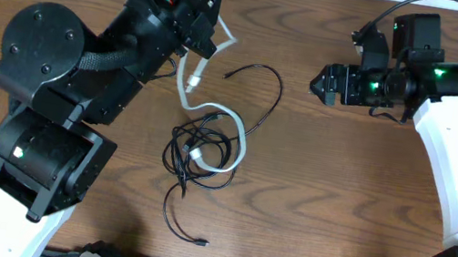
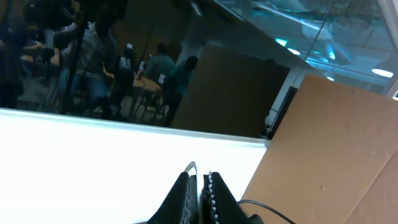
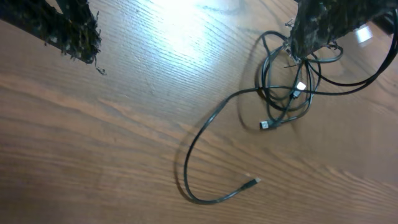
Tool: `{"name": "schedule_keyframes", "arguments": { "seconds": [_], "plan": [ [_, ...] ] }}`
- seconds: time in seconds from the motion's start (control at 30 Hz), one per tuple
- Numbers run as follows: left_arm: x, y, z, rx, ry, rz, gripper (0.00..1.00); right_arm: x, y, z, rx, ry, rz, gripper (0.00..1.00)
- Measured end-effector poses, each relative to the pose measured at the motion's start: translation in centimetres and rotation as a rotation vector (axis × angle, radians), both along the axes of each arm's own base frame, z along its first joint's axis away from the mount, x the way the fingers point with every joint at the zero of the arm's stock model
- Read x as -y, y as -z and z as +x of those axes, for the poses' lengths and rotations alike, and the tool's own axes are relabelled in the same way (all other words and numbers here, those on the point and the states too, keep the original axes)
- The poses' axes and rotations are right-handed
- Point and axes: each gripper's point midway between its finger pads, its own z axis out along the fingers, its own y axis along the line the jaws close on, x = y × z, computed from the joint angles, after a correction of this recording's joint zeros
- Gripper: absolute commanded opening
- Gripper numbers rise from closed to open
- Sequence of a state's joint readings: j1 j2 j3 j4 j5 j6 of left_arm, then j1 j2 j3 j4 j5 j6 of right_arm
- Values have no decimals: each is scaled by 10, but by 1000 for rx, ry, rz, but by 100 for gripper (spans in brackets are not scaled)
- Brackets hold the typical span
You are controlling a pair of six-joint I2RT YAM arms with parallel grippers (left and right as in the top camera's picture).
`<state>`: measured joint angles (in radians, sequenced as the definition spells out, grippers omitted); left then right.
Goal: Untangle cables
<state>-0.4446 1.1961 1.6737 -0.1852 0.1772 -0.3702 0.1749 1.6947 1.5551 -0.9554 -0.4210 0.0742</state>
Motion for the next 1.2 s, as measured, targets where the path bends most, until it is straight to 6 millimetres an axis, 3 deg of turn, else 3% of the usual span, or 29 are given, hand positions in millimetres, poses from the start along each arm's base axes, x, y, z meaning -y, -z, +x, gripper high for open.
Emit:
{"name": "schedule_keyframes", "arguments": {
  "seconds": [0.27,0.73,0.83,1.0,1.07,1.2],
  "plan": [
    [-3,-27,-7,101,1,-52,7,-18,-2,-2,18,-43,9,96],
    [-11,-75,-31,218,77,-262,7,-17,-3,-1,27,-40,4,97],
    [-6,-63,-27,158,95,-239,7,-15,-2,0,28,-36,-4,97],
    [7,-8,-9,-28,81,-97,7,-12,-1,2,34,-25,-25,96],
    [9,3,-4,-56,75,-59,7,-12,-1,2,36,-24,-26,97],
    [11,4,0,-37,72,-36,7,-18,-8,9,73,-40,6,98]
  ]
}}
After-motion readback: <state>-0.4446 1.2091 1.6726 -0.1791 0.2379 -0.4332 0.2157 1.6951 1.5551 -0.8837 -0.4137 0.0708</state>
